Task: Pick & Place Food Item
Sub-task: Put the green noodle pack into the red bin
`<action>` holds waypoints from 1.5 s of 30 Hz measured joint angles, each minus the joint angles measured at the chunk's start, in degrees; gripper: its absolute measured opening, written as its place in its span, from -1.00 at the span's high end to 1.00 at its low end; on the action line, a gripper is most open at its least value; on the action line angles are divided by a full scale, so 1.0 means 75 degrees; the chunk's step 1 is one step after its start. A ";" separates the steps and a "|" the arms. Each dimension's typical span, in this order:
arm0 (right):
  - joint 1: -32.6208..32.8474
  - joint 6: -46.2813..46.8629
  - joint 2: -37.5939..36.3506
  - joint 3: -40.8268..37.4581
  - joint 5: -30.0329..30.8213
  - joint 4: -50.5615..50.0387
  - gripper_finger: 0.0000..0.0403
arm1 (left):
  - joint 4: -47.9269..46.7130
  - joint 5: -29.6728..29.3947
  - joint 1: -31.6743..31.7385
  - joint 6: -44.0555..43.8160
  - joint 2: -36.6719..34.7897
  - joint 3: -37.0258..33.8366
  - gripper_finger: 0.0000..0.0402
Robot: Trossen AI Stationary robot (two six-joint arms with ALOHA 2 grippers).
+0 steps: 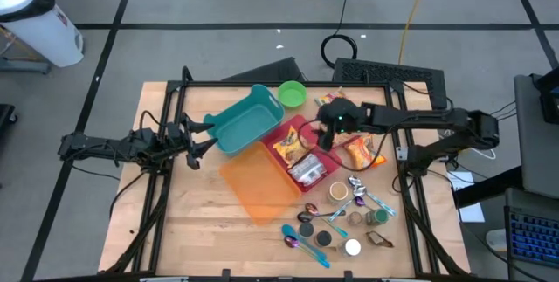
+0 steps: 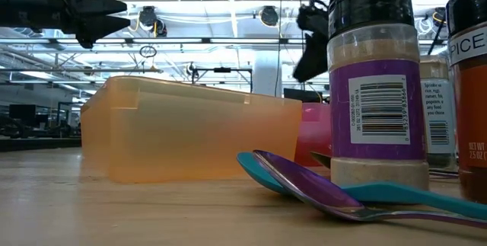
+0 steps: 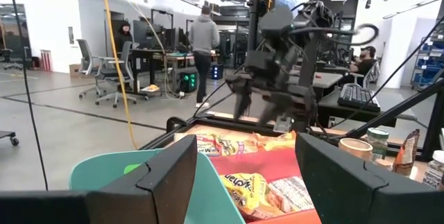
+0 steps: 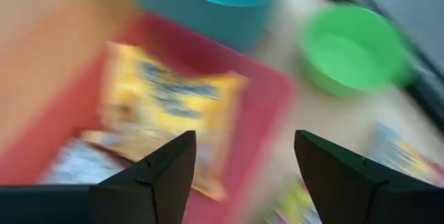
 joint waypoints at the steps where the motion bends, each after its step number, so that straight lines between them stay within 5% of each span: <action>1: -0.0031 0.0143 -0.0109 0.0000 0.0321 -0.0414 -0.16 | 0.0007 0.0003 0.0000 0.0001 -0.0001 0.0001 -0.26; 7: -0.0345 0.1009 -0.0217 -0.0068 0.1043 -0.1827 -0.15 | 0.0002 -0.0007 0.0000 0.0001 0.0001 0.0000 -0.26; 20: -0.1378 0.1496 -0.0038 -0.1398 0.0976 -0.0599 -0.12 | 0.0004 -0.0007 0.0000 0.0000 0.0002 0.0000 -0.26; 38: -0.1524 0.1703 -0.0041 -0.2457 0.0421 0.0952 -0.11 | 0.0006 -0.0006 0.0000 0.0001 0.0000 0.0000 -0.26; 45: -0.1521 0.1703 -0.0041 -0.2460 0.0475 0.0914 0.11 | 0.0007 -0.0006 0.0000 0.0002 0.0001 0.0000 -0.26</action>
